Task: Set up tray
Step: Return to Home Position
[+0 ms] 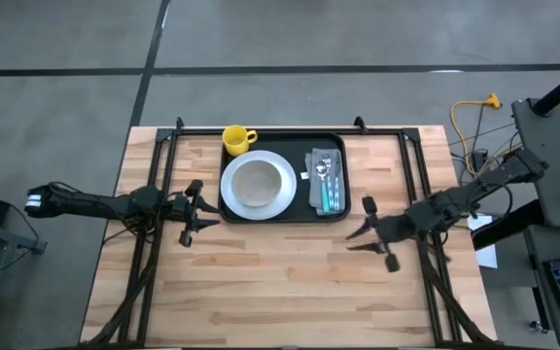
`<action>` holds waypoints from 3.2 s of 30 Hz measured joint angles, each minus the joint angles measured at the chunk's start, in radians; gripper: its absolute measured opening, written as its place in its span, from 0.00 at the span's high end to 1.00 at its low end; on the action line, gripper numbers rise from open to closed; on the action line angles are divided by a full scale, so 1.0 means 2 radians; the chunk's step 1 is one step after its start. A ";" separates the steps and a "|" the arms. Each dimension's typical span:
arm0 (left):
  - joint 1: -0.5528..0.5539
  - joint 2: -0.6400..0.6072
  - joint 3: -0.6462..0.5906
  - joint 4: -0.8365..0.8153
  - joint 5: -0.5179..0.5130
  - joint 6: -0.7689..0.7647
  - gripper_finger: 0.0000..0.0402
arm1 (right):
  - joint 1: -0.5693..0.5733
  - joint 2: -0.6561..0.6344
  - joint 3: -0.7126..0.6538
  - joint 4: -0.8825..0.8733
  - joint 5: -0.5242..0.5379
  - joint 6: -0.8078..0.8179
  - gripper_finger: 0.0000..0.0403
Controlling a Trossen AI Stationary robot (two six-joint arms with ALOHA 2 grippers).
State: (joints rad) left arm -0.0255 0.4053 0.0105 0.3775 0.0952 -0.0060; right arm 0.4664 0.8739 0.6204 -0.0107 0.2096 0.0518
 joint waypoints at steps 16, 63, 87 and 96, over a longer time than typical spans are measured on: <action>0.000 0.000 0.000 0.000 0.000 0.000 0.73 | -0.003 -0.183 -0.144 0.075 -0.197 -0.117 0.75; 0.000 0.000 0.000 0.000 0.000 0.000 0.73 | -0.002 -0.429 -0.296 0.001 -0.214 -0.089 0.75; 0.000 0.000 0.000 0.000 0.000 0.000 0.73 | -0.002 -0.429 -0.296 0.000 -0.214 -0.087 0.75; 0.000 0.000 0.000 0.000 0.000 0.000 0.73 | -0.002 -0.429 -0.296 0.000 -0.213 -0.087 0.75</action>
State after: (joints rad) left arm -0.0257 0.4055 0.0109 0.3771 0.0952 -0.0063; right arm 0.4625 0.0154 0.0277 -0.0101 -0.2173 -0.1230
